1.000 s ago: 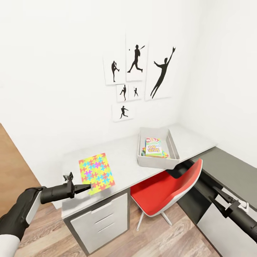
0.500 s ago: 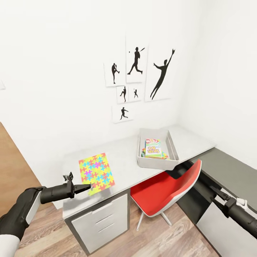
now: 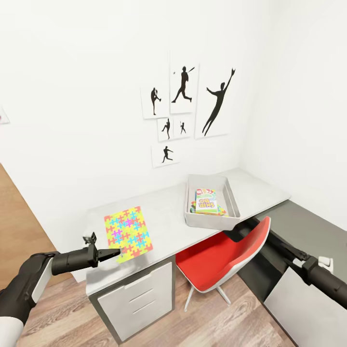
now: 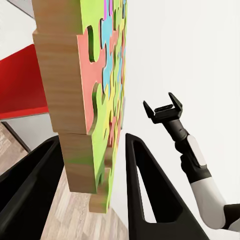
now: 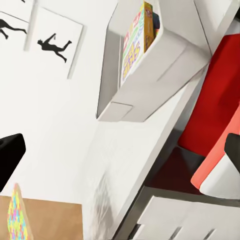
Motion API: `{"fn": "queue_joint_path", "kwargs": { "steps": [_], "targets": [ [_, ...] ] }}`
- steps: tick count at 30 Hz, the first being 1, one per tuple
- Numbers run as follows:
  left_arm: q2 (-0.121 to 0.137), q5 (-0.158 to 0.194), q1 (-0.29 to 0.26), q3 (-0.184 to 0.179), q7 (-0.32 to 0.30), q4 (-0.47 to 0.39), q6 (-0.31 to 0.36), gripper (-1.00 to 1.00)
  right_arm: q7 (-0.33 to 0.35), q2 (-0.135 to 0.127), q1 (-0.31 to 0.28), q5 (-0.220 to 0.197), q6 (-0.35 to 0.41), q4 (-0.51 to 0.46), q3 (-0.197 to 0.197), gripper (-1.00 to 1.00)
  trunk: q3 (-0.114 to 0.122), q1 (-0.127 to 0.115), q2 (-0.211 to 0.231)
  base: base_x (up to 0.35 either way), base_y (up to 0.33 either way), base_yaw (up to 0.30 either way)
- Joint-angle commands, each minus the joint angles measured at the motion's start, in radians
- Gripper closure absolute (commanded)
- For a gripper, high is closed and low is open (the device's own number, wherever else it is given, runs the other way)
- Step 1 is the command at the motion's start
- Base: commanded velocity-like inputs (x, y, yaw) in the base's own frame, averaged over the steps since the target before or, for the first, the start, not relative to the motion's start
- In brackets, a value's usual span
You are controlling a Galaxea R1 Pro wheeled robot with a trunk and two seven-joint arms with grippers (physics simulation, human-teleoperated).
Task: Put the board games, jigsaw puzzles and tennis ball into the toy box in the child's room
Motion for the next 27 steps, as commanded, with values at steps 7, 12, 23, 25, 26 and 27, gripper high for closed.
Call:
{"fn": "queue_joint_path", "kwargs": {
  "steps": [7,12,23,25,26,27],
  "targets": [
    [0.001,0.003,-0.001,0.000,-0.003,0.000,0.010,1.00,0.005,0.001,-0.001,-0.006,0.003,0.005,-0.002,-1.00,0.027,-0.027,0.048,-0.171,0.000,-0.175],
    [0.001,0.005,-0.001,0.000,-0.003,0.000,0.010,1.00,0.007,0.003,0.000,-0.007,0.002,0.008,-0.002,-1.00,0.050,-0.046,0.083,-0.015,0.000,-0.198],
    [0.001,0.005,-0.001,0.000,-0.003,0.000,0.010,1.00,0.028,0.004,0.000,-0.006,0.001,0.035,-0.002,-1.00,0.099,-0.088,0.160,-0.001,0.000,-0.196],
    [0.001,0.005,-0.001,0.000,-0.008,0.000,0.010,1.00,0.031,0.004,0.000,-0.006,0.001,0.038,-0.002,-1.00,0.108,-0.096,0.174,0.000,0.000,-0.196],
    [0.001,0.005,-0.001,0.000,-0.018,0.000,0.010,1.00,0.031,0.004,0.000,-0.006,0.001,0.039,-0.002,-1.00,0.113,-0.100,0.181,0.000,0.000,-0.196],
    [0.001,0.005,-0.001,0.000,-0.030,0.000,0.010,1.00,0.032,0.004,0.000,-0.006,0.001,0.040,-0.002,-1.00,0.117,-0.103,0.188,0.000,0.000,-0.196]
  ]
}}
